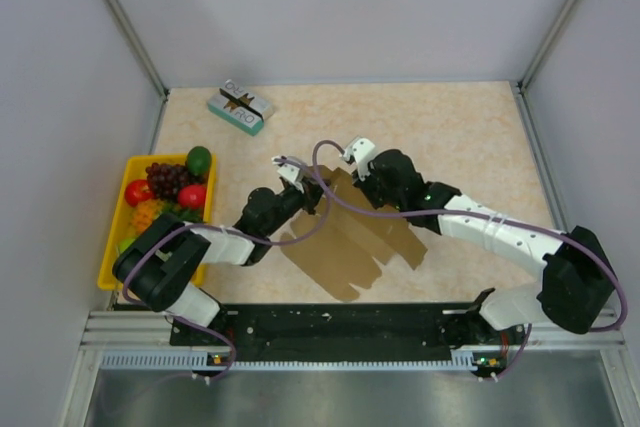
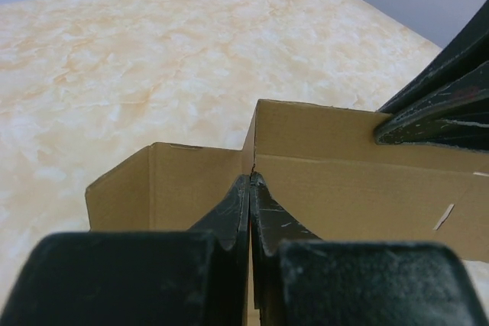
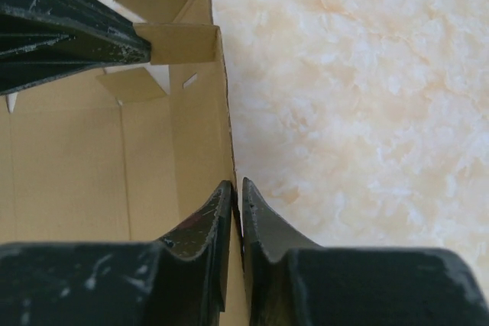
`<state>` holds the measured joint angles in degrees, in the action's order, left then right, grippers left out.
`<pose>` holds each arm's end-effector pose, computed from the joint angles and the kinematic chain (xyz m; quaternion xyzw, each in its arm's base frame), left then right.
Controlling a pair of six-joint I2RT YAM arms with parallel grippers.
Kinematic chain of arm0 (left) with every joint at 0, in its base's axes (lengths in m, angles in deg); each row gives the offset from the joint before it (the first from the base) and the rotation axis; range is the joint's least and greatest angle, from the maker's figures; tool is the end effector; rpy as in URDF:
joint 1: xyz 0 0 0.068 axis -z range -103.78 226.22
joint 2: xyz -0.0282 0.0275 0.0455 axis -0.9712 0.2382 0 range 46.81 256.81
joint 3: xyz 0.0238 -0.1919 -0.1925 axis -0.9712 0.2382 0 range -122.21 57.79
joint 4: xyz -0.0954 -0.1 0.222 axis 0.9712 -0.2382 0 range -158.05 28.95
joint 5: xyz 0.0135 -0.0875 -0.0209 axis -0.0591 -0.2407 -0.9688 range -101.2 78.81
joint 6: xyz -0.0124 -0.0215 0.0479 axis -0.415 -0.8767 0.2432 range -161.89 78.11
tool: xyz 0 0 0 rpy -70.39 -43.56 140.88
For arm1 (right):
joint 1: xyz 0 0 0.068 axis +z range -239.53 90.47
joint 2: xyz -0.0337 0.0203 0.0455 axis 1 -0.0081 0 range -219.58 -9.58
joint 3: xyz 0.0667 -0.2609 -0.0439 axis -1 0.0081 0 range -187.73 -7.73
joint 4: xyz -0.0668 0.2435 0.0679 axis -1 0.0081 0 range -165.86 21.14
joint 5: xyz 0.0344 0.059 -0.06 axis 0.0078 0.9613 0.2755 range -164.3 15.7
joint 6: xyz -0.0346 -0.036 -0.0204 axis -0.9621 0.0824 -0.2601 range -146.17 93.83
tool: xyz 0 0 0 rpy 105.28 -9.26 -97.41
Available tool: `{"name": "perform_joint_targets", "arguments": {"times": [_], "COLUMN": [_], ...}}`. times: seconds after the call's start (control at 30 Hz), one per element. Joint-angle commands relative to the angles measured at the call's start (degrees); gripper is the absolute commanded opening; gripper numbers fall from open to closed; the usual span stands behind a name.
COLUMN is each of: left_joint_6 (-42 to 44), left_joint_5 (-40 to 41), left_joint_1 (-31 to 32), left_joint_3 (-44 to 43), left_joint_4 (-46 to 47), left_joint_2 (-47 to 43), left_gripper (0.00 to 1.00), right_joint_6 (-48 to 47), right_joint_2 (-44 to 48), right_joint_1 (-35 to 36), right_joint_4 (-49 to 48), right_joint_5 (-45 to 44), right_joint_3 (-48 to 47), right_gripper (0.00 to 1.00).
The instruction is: Fold the paper box
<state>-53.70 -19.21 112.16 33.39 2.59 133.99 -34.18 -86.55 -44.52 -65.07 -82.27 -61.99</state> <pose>0.2252 -0.1694 0.1884 0.1950 0.6742 -0.3325 0.6300 0.2162 0.2092 0.2712 -0.3628 0.8010 0.0918 0.4672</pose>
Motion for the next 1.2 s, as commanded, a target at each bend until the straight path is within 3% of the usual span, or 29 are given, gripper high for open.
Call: {"name": "perform_joint_targets", "arguments": {"times": [0.0,0.07,0.13,0.17,0.23,0.27,0.33,0.43,0.53,0.57,0.67,1.0,1.17], "left_joint_6": [-1.7,-3.6,-7.8,-9.5,-14.6,-16.5,-22.9,-30.0,-29.9,-28.5,-25.4,-25.9,-22.6], "left_joint_5": [0.8,1.8,0.9,0.2,-0.2,-2.2,-4.0,-7.2,-6.3,-5.8,-2.9,-11.1,-26.7], "left_joint_1": [0.1,0.0,-0.3,-1.1,-1.8,-3.4,-5.6,-11.4,-16.5,-16.9,-18.0,-25.3,-27.2], "left_joint_3": [1.8,2.2,2.7,4.0,6.0,8.4,10.4,13.4,8.2,6.0,-0.7,-6.9,-12.7], "left_joint_4": [8.4,8.3,7.6,7.5,7.4,6.9,1.7,-6.7,-26.2,-34.6,-43.0,-35.1,-31.0], "left_joint_2": [-0.8,-1.0,-2.2,-2.9,-5.9,-7.3,-12.9,-22.3,-28.7,-29.1,-26.4,-7.0,4.6], "left_gripper": [0.00,0.02,0.17,0.34,0.45,0.58,0.61,0.55,0.48,0.48,0.50,0.47,0.41], "right_joint_6": [-2.4,-3.2,-5.3,-6.0,-8.9,-9.6,-12.4,-16.8,-22.5,-23.4,-26.5,-43.9,-45.2], "right_joint_2": [1.5,1.8,2.1,2.5,2.8,3.0,3.7,4.8,4.1,3.6,0.9,-8.7,-9.6], "right_joint_1": [3.2,4.4,6.1,6.7,7.5,7.6,8.1,9.3,12.0,12.5,15.2,24.7,25.4], "right_joint_4": [-2.5,-4.0,-6.8,-8.1,-11.9,-12.8,-15.1,-17.2,-19.6,-19.5,-19.8,-35.8,-37.7], "right_joint_5": [-4.2,-7.0,-10.2,-11.4,-14.4,-15.5,-16.6,-17.4,-19.1,-19.5,-21.2,-33.3,-33.4], "right_joint_3": [1.8,3.3,4.5,6.2,7.6,8.5,9.4,11.3,12.1,11.3,10.1,12.1,12.8], "right_gripper": [0.06,0.00,0.00,0.00,0.00,0.00,0.00,0.00,0.00,0.00,0.00,0.00,0.00]}}
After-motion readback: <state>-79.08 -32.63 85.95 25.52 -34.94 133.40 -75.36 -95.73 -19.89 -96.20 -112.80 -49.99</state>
